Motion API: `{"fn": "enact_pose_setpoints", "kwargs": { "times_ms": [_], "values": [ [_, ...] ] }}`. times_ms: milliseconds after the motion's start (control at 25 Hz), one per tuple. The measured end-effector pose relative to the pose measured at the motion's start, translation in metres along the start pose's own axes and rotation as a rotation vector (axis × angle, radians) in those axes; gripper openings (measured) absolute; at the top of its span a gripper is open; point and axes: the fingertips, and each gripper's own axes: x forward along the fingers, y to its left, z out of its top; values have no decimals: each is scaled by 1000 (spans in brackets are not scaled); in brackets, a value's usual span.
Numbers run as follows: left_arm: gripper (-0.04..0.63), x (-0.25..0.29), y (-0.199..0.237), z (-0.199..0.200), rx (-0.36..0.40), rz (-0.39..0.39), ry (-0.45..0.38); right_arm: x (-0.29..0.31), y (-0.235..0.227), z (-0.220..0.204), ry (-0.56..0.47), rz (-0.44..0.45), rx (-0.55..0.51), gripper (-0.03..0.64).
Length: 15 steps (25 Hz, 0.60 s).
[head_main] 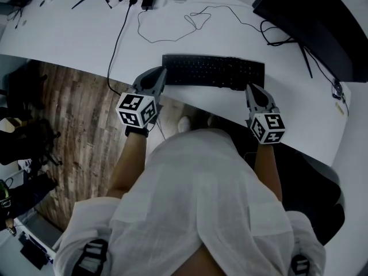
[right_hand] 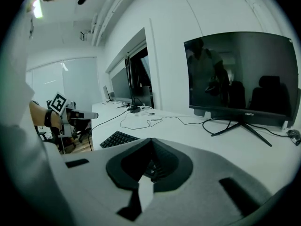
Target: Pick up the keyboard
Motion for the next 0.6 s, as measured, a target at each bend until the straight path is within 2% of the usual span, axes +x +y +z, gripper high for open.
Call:
{"fn": "enact_pose_setpoints", "kwargs": {
  "times_ms": [160,360,600],
  "values": [
    [23,15,3,-6,-7,20,14,13,-16,-7,28,6,12,5],
    [23,28,8,-25,-41,42,76,28,-35,-16,70,9,26,8],
    [25,36,20,-46,-95,90,147,43,-56,-33,136,11,31,85]
  ]
}}
